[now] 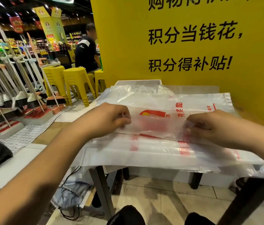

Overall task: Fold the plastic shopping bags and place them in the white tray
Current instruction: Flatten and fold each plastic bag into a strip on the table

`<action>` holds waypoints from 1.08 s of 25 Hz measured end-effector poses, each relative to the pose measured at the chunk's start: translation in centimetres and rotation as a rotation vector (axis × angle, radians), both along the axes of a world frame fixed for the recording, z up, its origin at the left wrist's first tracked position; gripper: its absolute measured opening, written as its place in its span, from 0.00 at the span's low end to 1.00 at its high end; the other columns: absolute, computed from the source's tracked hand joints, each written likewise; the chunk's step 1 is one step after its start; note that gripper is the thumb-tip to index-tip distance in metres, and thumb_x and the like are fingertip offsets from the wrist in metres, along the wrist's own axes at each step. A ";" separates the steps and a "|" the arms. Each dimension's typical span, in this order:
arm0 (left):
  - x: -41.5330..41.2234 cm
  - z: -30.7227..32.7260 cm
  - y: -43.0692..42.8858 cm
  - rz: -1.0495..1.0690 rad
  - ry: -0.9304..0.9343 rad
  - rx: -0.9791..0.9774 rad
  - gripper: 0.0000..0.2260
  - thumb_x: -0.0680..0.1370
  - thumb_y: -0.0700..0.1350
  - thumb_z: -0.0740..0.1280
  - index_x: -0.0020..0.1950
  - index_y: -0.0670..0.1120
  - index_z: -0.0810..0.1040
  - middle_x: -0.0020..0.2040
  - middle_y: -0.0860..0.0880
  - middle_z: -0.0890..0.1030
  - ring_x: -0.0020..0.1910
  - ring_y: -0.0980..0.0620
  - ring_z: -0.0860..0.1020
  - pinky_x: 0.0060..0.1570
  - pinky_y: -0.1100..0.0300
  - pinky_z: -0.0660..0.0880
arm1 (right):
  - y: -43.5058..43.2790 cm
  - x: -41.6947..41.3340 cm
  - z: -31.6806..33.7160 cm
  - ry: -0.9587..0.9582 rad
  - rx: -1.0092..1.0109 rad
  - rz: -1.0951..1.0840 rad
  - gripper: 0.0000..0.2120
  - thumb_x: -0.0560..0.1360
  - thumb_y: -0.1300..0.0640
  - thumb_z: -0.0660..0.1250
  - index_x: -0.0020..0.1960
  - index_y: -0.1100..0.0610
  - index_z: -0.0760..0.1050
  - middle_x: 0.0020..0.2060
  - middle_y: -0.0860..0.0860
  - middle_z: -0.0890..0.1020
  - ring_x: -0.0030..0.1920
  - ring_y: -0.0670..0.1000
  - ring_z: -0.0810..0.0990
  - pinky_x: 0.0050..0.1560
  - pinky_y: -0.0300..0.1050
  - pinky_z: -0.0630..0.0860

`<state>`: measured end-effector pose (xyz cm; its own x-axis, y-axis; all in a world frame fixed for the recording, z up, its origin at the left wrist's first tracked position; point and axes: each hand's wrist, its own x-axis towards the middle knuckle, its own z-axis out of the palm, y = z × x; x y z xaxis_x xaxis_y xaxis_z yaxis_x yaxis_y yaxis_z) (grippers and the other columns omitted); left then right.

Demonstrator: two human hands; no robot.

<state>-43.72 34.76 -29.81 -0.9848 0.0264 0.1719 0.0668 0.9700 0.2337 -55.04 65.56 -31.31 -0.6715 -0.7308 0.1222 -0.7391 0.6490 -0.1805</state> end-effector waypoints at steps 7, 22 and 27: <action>-1.0 -3.9 0.2 0.127 0.370 -0.271 0.15 0.82 0.54 0.61 0.66 0.52 0.74 0.58 0.51 0.77 0.65 0.47 0.72 0.75 0.45 0.52 | -0.2 -1.5 -1.1 0.039 0.034 -0.084 0.14 0.76 0.37 0.65 0.60 0.39 0.72 0.36 0.38 0.77 0.39 0.39 0.74 0.39 0.42 0.70; -2.0 -6.5 0.0 0.158 -0.004 0.020 0.25 0.82 0.60 0.58 0.78 0.58 0.58 0.74 0.51 0.65 0.78 0.50 0.57 0.77 0.44 0.38 | 0.9 -2.5 -0.7 -0.052 0.036 -0.088 0.09 0.79 0.44 0.65 0.58 0.38 0.74 0.36 0.41 0.81 0.39 0.38 0.77 0.38 0.35 0.70; -0.7 -4.9 -2.4 0.229 0.110 -0.081 0.21 0.82 0.54 0.61 0.76 0.61 0.63 0.73 0.54 0.66 0.77 0.51 0.57 0.76 0.43 0.34 | 1.4 -2.8 -1.9 0.139 0.136 -0.085 0.14 0.76 0.37 0.62 0.61 0.34 0.69 0.44 0.35 0.76 0.46 0.38 0.74 0.52 0.42 0.67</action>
